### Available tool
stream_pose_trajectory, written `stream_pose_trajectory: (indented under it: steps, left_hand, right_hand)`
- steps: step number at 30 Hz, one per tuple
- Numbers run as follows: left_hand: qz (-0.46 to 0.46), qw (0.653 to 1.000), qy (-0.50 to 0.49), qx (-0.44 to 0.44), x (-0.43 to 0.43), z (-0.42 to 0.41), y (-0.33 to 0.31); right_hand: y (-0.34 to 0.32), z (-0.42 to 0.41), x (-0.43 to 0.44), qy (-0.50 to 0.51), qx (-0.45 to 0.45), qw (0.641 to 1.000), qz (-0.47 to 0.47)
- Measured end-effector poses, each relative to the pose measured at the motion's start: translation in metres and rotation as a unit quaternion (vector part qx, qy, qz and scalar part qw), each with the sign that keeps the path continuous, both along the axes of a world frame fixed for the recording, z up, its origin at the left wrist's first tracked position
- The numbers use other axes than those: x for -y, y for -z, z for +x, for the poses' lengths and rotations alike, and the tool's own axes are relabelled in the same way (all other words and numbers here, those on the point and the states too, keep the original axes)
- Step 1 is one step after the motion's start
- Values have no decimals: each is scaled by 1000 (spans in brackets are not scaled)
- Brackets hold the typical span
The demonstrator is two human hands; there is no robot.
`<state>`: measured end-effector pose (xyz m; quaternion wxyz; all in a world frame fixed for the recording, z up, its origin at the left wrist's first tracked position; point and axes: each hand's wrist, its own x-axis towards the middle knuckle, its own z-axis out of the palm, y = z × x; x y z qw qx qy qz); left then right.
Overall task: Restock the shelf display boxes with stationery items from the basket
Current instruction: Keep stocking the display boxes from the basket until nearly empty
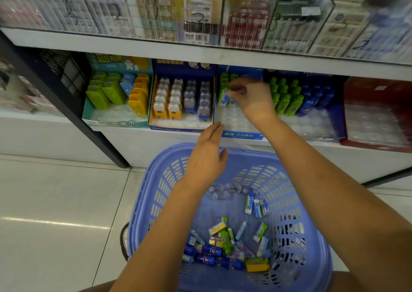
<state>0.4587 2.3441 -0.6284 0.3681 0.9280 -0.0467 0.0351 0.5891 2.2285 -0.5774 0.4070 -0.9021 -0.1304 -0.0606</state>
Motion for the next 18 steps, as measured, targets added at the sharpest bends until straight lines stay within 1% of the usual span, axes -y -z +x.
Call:
stream_pose_trajectory:
  steps: [5,10,14,16,18]
  left_hand:
    - [-6,1000,5,2,-3,1,4]
    - [-7,1000,9,3,-5,1,4]
    - [-21,1000,11,-7,-5,-1,0]
    - [-52,998,-10,27,-5,-7,0]
    - [-87,992,-49,74,-6,-14,8]
  right_hand:
    - [2,9,4,-7,17,999,-49]
    - [13,10,0,-33,-9,996,-77]
    - [15,4,-2,-20,23,995,-91]
    - [10,-4,1,-20,34,994,-100]
    - [9,-24,9,-2,39,997,-64]
